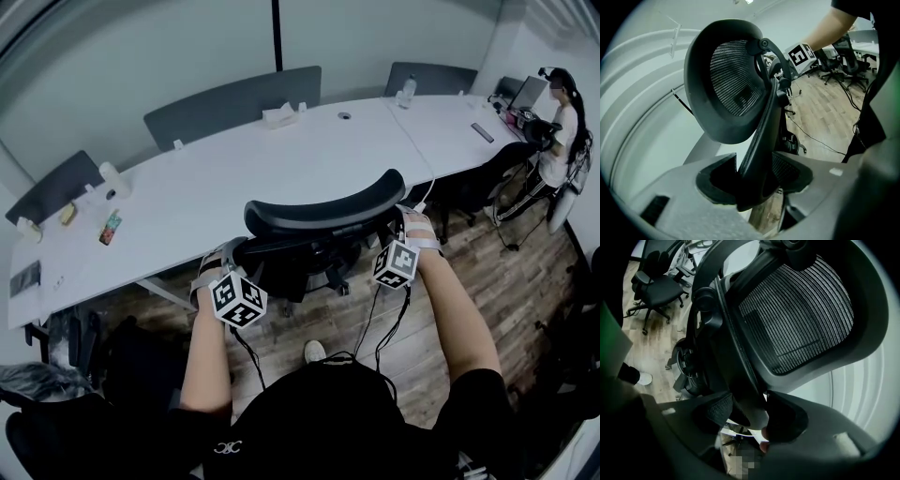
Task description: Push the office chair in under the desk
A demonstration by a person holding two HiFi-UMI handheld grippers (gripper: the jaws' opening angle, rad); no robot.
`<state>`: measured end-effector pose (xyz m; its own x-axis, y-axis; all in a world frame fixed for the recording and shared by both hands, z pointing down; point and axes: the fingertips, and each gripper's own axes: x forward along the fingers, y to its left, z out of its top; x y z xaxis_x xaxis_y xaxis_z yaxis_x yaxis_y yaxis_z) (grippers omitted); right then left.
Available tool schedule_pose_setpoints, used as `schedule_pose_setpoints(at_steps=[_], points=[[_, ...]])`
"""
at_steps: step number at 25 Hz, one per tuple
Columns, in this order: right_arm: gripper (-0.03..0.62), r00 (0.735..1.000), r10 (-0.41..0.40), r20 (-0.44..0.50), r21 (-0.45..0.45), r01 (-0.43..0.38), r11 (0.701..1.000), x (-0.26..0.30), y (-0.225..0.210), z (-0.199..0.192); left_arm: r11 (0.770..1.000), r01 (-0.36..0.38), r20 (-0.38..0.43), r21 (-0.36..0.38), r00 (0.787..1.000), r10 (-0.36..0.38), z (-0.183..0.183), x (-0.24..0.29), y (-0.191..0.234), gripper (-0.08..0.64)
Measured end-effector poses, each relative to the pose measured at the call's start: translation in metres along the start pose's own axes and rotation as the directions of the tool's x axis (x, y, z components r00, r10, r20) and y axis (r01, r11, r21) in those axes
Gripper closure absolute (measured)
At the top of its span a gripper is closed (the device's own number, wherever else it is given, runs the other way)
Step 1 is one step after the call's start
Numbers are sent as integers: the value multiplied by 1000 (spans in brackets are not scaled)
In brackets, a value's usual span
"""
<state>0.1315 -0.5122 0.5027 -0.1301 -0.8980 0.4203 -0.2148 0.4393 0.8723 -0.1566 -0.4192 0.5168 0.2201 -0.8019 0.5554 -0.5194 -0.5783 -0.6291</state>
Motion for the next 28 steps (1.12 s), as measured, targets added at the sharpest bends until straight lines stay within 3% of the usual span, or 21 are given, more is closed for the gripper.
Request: schedule_pose_setpoints(at_steps=[28], points=[[341, 999, 28, -16, 94, -27, 995, 75, -36, 10, 1000, -9, 11, -6, 1000, 9, 6, 62, 54, 316]])
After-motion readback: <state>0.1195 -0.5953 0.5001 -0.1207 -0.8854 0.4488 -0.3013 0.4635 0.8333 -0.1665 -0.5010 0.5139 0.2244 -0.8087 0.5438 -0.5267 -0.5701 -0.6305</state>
